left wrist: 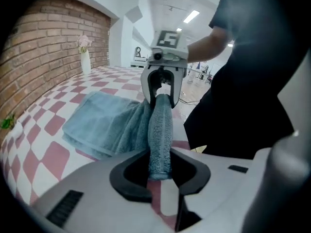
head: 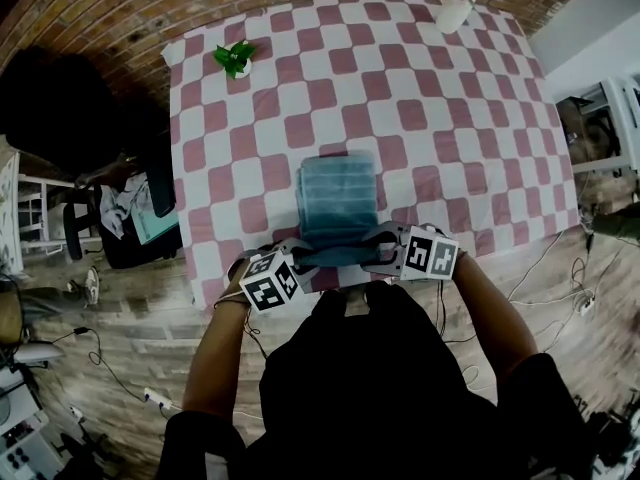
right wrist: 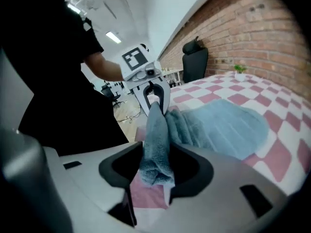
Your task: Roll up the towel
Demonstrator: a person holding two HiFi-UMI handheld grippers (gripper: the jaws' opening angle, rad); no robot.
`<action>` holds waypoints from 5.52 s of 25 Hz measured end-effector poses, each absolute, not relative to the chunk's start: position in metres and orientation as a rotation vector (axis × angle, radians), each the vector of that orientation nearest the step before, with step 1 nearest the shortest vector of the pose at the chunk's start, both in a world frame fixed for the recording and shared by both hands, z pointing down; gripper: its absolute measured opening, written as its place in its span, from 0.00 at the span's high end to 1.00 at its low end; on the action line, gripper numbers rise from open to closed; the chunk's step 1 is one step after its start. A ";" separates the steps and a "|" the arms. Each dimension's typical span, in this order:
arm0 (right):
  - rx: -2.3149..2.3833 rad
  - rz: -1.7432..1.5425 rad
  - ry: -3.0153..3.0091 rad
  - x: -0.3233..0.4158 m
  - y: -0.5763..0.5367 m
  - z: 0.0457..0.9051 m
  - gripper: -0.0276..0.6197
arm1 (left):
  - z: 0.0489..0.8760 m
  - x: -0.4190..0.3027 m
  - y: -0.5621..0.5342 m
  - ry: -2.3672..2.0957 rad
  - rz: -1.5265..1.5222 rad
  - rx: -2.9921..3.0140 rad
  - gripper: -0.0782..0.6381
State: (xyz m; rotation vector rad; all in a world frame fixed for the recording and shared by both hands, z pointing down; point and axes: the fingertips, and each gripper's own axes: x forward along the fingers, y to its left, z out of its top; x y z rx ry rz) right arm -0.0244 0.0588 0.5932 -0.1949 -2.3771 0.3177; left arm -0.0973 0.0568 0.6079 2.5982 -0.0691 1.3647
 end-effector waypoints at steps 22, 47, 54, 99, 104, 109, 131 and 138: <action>0.510 0.958 -2.501 0.000 -0.018 0.592 0.77 | 0.566 -0.106 -0.017 -0.465 1.226 2.779 0.46; 0.153 -0.553 -2.255 -0.010 -0.006 0.592 0.41 | 0.607 -0.090 -0.026 -0.007 1.664 2.910 0.55; 0.122 -0.499 -2.187 -0.007 -0.030 0.613 0.54 | 0.605 -0.091 -0.031 0.016 1.612 2.890 0.53; 0.953 0.115 -2.385 0.002 -0.102 0.557 0.90 | 0.573 -0.102 -0.160 -1.032 1.052 2.743 0.67; 0.989 0.207 -2.291 0.003 -0.104 0.583 0.93 | 0.582 -0.092 -0.156 -1.013 1.122 2.809 0.80; 1.004 0.231 -2.305 0.004 -0.110 0.595 0.94 | 0.592 -0.088 -0.155 -1.052 1.109 2.795 0.90; 0.885 -0.024 -2.504 -0.008 -0.066 0.519 0.89 | 0.539 -0.129 -0.116 -1.468 0.895 2.504 0.75; 0.954 -0.078 -2.625 0.000 -0.052 0.462 0.94 | 0.479 -0.130 -0.078 -1.606 0.575 2.464 0.90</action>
